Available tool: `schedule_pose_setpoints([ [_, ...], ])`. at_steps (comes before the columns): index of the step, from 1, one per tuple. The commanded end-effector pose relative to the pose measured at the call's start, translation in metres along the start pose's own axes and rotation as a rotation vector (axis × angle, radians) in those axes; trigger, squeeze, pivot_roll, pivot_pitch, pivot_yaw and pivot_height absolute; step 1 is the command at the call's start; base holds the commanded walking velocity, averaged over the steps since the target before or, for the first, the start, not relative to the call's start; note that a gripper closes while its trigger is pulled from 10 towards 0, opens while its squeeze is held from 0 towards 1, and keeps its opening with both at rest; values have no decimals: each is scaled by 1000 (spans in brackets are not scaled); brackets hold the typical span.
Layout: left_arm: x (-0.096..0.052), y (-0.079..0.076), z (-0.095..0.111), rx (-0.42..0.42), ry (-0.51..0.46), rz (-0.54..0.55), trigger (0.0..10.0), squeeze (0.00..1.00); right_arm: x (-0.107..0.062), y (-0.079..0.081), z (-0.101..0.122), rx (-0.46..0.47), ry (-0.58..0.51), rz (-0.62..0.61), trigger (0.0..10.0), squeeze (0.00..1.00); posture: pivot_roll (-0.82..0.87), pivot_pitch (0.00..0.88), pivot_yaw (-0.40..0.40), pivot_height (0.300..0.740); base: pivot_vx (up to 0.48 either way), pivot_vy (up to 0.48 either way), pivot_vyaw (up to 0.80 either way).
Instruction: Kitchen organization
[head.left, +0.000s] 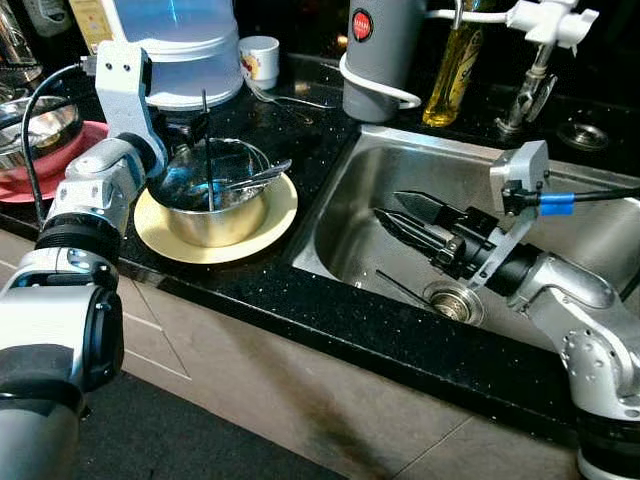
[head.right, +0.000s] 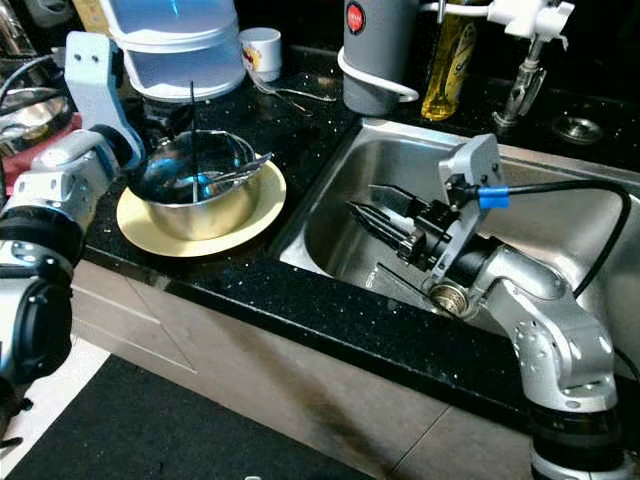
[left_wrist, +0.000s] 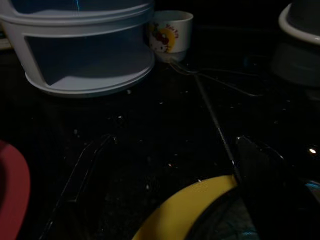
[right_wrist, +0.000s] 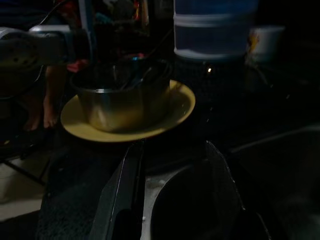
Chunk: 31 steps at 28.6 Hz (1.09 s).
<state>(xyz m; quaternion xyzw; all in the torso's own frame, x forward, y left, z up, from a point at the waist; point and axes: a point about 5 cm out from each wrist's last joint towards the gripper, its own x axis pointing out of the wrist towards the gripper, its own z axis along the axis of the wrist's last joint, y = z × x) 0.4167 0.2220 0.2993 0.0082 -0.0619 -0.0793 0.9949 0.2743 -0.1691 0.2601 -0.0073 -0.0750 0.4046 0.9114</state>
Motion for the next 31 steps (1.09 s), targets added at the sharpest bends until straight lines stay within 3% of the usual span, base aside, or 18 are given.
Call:
schedule_pose_setpoints([
  [1, -1, 3, 1, 3, 3, 5, 10000, 0, -4, 2, 2, 7, 1, -1, 10000, 0, -104, 186, -11, 740, 0, 0, 0],
  [12, 1, 3, 11, 13, -12, -3, 10000, 0, -6, 5, 4, 26, 16, -7, 10000, 0, -114, 221, -19, 740, 0, 0, 0],
  [13, 1, 2, 12, 9, -14, -9, 667, 0, -6, 5, 5, 28, 17, -10, 10000, 0, -115, 220, -19, 740, 0, 0, 0],
  [14, 2, 1, 13, 4, -14, -19, 0, 0, -7, 6, 5, 28, 19, -12, 10000, 0, -117, 219, -20, 740, 0, 0, 0],
  [31, 5, -5, 11, -63, 6, -37, 0, 0, -5, 5, 12, 9, 20, -10, 10000, 0, -124, 196, -23, 740, 0, 0, 0],
])
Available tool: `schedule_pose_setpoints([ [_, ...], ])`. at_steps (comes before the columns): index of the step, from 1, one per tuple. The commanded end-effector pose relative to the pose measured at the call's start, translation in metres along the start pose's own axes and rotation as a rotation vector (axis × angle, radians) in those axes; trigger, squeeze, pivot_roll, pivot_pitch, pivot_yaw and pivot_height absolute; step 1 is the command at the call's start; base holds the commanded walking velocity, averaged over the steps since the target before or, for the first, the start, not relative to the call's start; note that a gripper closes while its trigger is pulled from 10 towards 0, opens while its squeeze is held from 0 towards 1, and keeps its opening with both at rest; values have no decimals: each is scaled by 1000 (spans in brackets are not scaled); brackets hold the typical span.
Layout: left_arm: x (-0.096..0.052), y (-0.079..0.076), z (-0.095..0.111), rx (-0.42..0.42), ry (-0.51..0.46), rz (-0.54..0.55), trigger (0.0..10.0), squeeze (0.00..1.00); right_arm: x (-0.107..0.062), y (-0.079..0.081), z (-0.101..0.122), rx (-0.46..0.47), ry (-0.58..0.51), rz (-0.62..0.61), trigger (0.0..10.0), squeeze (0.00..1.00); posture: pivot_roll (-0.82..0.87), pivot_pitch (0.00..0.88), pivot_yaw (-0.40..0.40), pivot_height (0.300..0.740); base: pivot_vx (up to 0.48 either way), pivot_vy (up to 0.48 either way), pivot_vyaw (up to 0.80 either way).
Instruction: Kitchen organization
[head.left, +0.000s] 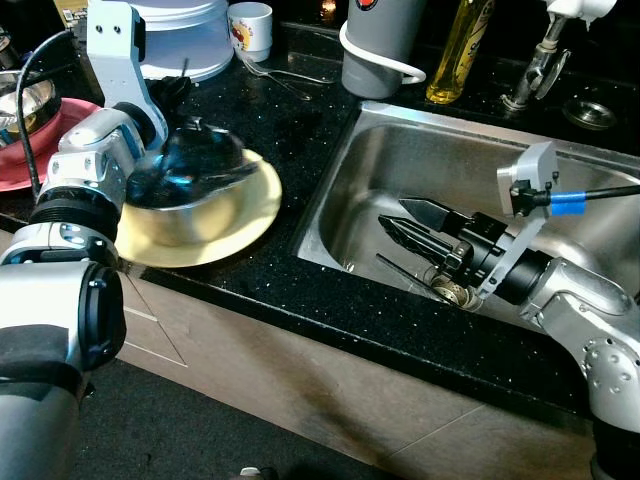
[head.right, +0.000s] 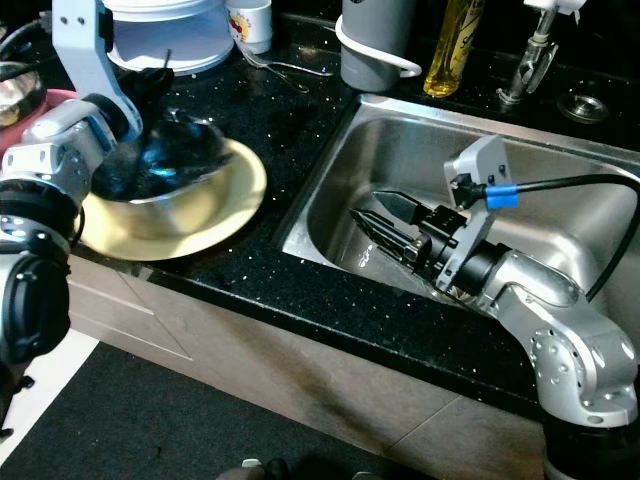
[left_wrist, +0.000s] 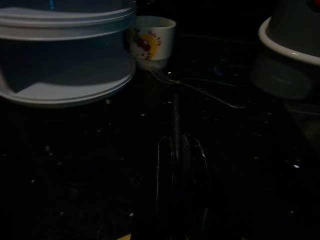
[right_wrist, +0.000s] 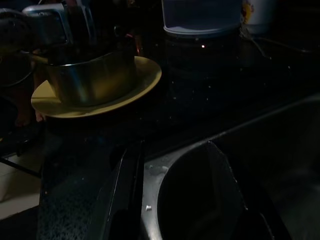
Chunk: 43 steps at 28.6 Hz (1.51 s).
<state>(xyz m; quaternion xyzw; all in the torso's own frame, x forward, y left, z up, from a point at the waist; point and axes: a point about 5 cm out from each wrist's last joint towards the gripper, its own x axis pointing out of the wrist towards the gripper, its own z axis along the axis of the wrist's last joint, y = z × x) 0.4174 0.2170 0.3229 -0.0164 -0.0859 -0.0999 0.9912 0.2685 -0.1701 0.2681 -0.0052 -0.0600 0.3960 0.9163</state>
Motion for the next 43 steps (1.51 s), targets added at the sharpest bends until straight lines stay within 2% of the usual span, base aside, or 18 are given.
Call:
schedule_pose_setpoints([
  [1, 0, -1, -10, -19, 41, 0, 0, 0, -2, 2, 4, -8, -10, 9, 10000, 0, -123, 195, -21, 740, 0, 0, 0],
  [4, 2, -4, 14, -16, -88, -10, 0, 0, 0, 1, 6, -10, -32, -5, 10000, 0, -118, 186, -17, 740, 0, 0, 0],
  [7, 2, -4, 21, -10, -121, -8, 0, 0, 1, 0, 7, -10, -37, -9, 10000, 0, -118, 186, -17, 740, 0, 0, 0],
  [9, 2, -5, 42, 24, -221, 9, 0, 0, 2, -1, 9, -10, -63, -20, 10000, 0, -112, 173, -10, 740, 0, 0, 0],
  [10, 2, -5, 42, 24, -221, 9, 0, 0, 2, -1, 9, -10, -63, -20, 10000, 0, -112, 173, -10, 740, 0, 0, 0],
  [11, 1, -5, 53, 47, -267, 25, 0, 0, 3, -2, 11, -12, -76, -24, 10000, 0, -111, 171, -10, 740, 0, 0, 0],
  [13, 1, -5, 53, 47, -267, 25, 0, 0, 3, -2, 11, -12, -76, -24, 10000, 0, -111, 171, -10, 740, 0, 0, 0],
  [14, -1, -5, 66, 57, -335, 38, 0, 0, 4, -3, 12, -12, -92, -33, 10000, 0, -106, 161, -2, 740, 0, 0, 0],
  [16, -3, -14, 87, 7, -443, -19, 0, 0, 5, -5, 14, -9, -118, -49, 10000, 0, -103, 150, 3, 740, 0, 0, 0],
  [17, -3, -14, 87, 7, -443, -19, 0, 0, 5, -5, 14, -9, -118, -49, 10000, 0, -103, 150, 3, 740, 0, 0, 0],
  [19, -3, -20, 95, -47, -487, -76, 0, 0, 6, -6, 15, -5, -129, -55, 10000, 0, -98, 141, 9, 740, 0, 0, 0],
  [21, -6, -33, 109, -156, -555, -201, 0, 0, 6, -9, 18, 32, -182, -81, 10000, 0, -92, 127, 12, 740, 0, 0, 0],
  [26, -12, -41, 116, -225, -601, -279, 0, 0, 8, -14, 19, 90, -252, -124, 10000, 0, -79, 110, 19, 740, 0, 0, 0],
  [30, -19, -41, 115, -255, -628, -282, 0, 0, 10, -18, 14, 114, -272, -163, 10000, 0, -62, 96, 22, 740, 0, 0, 0],
  [34, -22, -42, 109, -239, -626, -267, 0, 0, 12, -19, 11, 124, -279, -173, 10000, 0, -55, 92, 22, 740, 0, 0, 0],
  [35, -23, -44, 104, -225, -621, -274, 275, 0, 13, -19, 10, 126, -282, -174, 10000, 0, -52, 88, 22, 740, 0, 0, 0],
  [36, -25, -48, 98, -211, -608, -286, 10000, 0, 14, -19, 10, 127, -284, -178, 10000, 0, -50, 84, 23, 740, 0, 0, 0],
  [43, -33, -64, 69, -214, -541, -326, 10000, 0, 15, -24, 7, 147, -304, -208, 10000, 0, -42, 72, 22, 740, 0, 0, 0],
])
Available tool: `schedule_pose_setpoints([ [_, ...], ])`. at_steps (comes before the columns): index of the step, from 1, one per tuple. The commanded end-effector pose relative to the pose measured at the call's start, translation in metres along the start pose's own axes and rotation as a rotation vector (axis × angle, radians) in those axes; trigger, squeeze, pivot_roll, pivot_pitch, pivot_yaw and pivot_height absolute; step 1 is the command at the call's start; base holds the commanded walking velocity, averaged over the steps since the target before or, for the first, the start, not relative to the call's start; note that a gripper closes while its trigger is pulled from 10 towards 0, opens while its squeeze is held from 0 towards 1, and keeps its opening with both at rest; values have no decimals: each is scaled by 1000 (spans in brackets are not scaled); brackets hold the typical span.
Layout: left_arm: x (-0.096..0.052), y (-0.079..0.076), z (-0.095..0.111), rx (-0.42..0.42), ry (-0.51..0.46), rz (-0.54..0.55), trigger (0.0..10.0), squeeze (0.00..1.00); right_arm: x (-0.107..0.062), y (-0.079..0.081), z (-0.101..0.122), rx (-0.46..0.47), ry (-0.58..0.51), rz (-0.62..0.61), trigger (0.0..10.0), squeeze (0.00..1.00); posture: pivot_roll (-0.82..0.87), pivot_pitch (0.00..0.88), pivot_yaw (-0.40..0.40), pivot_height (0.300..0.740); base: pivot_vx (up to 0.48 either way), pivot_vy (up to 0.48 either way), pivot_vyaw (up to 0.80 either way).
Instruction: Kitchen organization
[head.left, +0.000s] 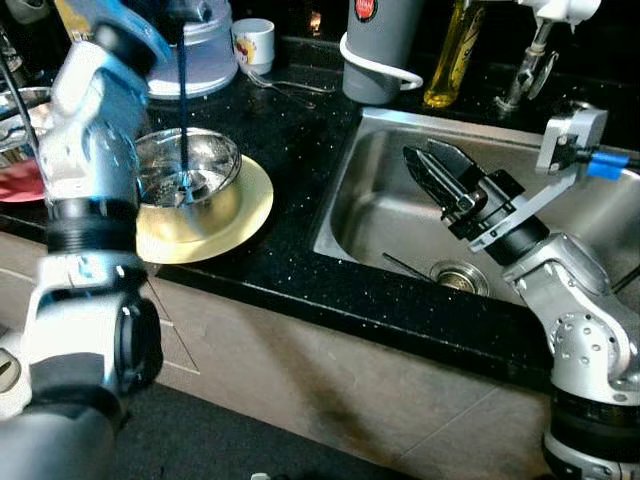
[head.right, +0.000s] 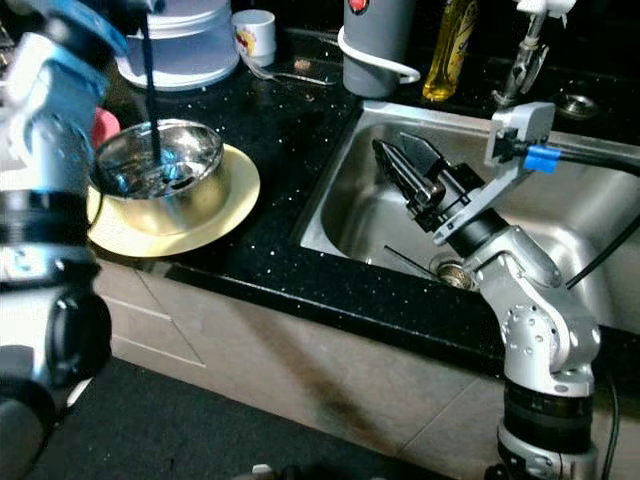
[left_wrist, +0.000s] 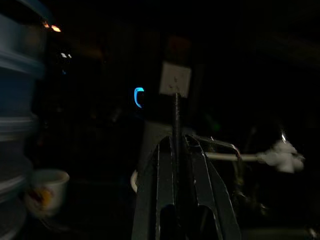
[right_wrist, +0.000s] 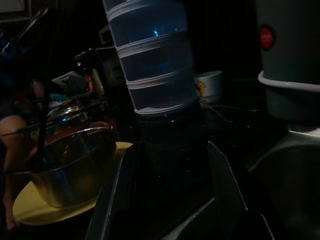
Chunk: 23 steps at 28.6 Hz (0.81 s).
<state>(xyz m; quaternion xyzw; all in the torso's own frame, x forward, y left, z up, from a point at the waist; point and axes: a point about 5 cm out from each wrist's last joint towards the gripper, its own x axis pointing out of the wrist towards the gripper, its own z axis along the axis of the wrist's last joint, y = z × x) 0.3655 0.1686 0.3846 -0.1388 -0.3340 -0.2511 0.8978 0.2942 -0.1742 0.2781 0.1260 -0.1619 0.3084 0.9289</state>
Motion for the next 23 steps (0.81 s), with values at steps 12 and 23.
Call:
schedule_pose_setpoints([
  [12, -10, -20, -3, 43, 11, -48, 10000, 0, 4, -5, 0, -6, -45, -42, 10000, 0, -43, 55, 25, 740, 0, 0, -526],
  [23, -13, -18, 3, 58, -17, 5, 10000, 0, 4, -5, -1, -24, -43, -34, 10000, 0, -43, 39, 22, 740, 0, -244, 0],
])
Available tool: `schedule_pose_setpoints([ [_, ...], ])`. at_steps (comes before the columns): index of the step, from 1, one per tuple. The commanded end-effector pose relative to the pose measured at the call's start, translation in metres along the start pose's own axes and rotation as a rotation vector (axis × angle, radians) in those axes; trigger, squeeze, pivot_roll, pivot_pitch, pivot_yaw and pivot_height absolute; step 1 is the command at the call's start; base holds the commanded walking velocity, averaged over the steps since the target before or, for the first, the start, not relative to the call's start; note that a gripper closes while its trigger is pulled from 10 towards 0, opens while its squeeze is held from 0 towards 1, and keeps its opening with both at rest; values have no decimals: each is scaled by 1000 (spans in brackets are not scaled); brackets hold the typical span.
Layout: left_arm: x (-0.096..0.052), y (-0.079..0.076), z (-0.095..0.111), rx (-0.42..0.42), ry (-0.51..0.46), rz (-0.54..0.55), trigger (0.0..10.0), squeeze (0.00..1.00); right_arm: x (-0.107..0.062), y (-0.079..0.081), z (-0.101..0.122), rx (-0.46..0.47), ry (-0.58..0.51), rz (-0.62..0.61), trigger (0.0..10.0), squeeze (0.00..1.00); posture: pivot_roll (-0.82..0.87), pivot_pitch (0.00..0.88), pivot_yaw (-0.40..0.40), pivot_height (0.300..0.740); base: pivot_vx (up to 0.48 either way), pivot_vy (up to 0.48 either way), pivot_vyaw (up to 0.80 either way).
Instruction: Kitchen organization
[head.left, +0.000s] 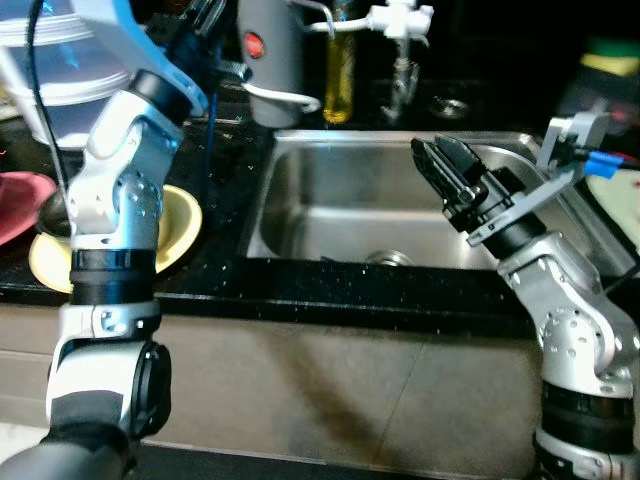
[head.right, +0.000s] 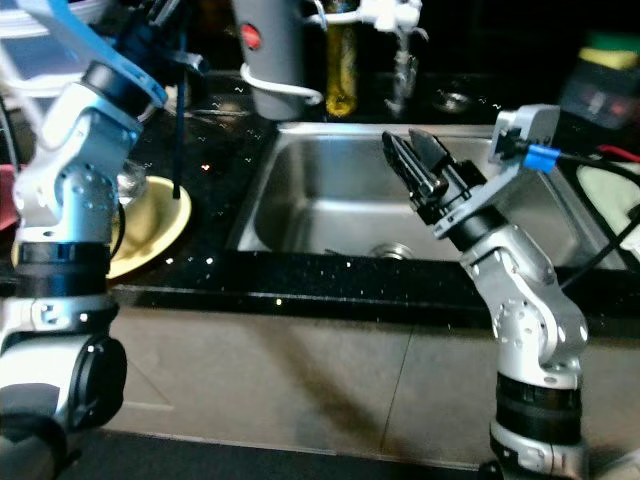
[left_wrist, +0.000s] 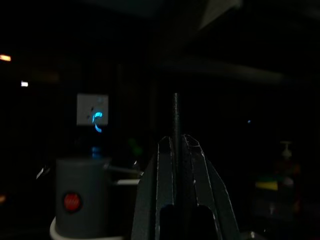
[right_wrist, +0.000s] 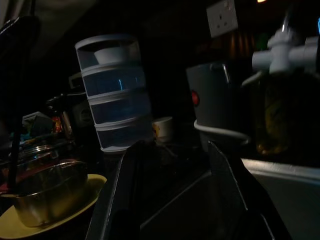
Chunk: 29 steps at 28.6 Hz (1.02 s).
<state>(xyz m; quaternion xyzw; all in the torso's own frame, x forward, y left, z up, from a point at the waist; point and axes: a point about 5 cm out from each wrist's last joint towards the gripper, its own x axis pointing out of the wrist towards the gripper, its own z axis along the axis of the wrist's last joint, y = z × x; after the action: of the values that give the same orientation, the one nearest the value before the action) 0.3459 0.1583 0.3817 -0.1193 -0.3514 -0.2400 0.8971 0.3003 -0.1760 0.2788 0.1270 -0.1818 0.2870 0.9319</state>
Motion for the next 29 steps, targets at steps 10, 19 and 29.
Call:
schedule_pose_setpoints([
  [10, -4, -3, -3, 2, 13, 1, 10000, 0, 1, 1, -2, -18, 7, 13, 10000, 0, -48, 32, 14, 740, 0, 0, 0],
  [19, -7, -1, -7, 23, 42, 21, 10000, 0, 3, 2, -3, -22, 13, 17, 10000, 0, -47, 39, 9, 740, 0, 0, 0],
  [29, -13, 18, -20, 211, 140, 56, 10000, 0, -1, -6, -8, -27, 47, -39, 10000, 0, -50, 47, 15, 740, 0, 0, -159],
])
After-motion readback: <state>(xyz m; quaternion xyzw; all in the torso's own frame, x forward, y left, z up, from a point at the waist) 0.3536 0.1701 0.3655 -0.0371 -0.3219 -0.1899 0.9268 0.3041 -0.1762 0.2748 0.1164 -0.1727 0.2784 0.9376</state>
